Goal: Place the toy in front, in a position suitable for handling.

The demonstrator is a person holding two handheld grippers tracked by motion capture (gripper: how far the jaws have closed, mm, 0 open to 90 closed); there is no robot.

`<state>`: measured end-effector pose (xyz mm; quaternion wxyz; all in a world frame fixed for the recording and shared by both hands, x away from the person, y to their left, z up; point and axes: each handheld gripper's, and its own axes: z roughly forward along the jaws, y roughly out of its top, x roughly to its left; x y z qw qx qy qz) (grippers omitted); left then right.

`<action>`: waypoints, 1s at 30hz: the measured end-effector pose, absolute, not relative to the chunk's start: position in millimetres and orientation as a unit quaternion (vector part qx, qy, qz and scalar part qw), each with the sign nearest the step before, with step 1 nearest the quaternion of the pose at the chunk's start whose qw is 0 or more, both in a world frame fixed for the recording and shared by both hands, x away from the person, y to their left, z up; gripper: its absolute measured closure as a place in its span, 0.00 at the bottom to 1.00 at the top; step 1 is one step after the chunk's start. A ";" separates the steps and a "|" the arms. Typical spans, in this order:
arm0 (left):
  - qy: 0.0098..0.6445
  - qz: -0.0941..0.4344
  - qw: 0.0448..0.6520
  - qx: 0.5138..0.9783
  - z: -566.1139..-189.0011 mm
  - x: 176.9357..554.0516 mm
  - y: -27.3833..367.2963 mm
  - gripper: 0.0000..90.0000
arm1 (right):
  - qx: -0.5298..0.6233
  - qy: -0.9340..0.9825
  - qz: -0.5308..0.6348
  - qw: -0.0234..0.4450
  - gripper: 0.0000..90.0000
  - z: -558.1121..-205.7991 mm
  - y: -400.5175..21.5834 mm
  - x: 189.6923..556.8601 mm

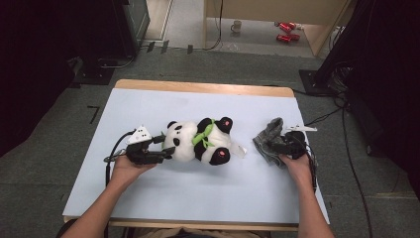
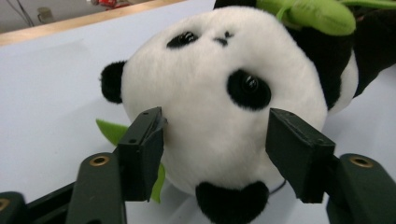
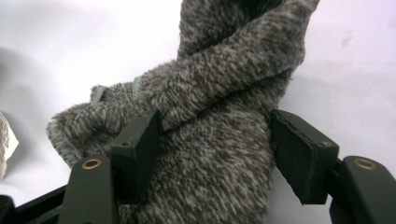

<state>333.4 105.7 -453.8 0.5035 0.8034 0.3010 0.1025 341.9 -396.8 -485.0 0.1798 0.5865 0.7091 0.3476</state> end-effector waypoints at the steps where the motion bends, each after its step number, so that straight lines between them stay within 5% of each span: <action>1: 0.300 0.093 0.505 0.804 -456.1 336.7 105.2 0.36 | 0.586 0.709 0.348 0.180 0.38 -484.8 -396.1 342.3; 9: 0.304 0.071 0.496 0.811 -467.2 345.6 103.5 0.31 | 0.585 0.717 0.335 0.176 0.39 -491.7 -392.7 348.4; 19: 0.347 0.077 0.474 0.806 -458.3 340.1 90.6 0.71 | 0.584 0.722 0.334 0.163 0.77 -486.7 -388.7 348.6; 30: 0.376 0.056 0.491 0.784 -448.2 339.7 87.2 0.83 | 0.600 0.697 0.367 0.140 0.85 -459.3 -390.4 344.2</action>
